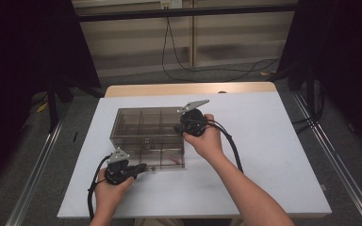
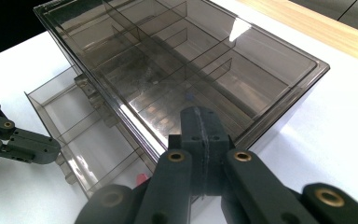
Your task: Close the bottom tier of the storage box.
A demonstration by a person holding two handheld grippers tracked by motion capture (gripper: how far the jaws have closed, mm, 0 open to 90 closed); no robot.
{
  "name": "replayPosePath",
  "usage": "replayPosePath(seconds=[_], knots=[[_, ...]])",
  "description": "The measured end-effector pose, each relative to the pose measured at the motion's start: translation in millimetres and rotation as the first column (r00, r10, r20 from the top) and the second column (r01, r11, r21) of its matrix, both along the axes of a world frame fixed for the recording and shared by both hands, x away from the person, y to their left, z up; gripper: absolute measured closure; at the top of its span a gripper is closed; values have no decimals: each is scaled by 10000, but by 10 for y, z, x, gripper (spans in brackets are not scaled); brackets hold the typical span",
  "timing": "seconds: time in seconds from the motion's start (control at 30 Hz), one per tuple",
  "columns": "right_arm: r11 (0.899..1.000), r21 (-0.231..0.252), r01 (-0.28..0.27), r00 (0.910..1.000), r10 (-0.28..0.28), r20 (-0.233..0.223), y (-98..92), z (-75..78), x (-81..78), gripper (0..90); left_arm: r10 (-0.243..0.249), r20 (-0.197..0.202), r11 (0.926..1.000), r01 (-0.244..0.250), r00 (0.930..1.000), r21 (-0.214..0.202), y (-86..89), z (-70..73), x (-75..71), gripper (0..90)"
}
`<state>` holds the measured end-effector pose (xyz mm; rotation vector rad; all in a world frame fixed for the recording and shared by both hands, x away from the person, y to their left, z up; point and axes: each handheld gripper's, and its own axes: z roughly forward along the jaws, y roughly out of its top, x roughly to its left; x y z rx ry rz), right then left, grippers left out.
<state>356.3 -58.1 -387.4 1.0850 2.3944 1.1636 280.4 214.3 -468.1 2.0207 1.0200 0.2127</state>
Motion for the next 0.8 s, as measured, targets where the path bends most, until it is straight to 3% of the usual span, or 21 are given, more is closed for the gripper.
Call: replayPosePath(seconds=[0.8], knots=[[10000, -15, 62, 10000, -62, -17, 8, -1, 8, 900, 238, 220, 9997, -235, 9995, -104, -30, -13, 65, 900]])
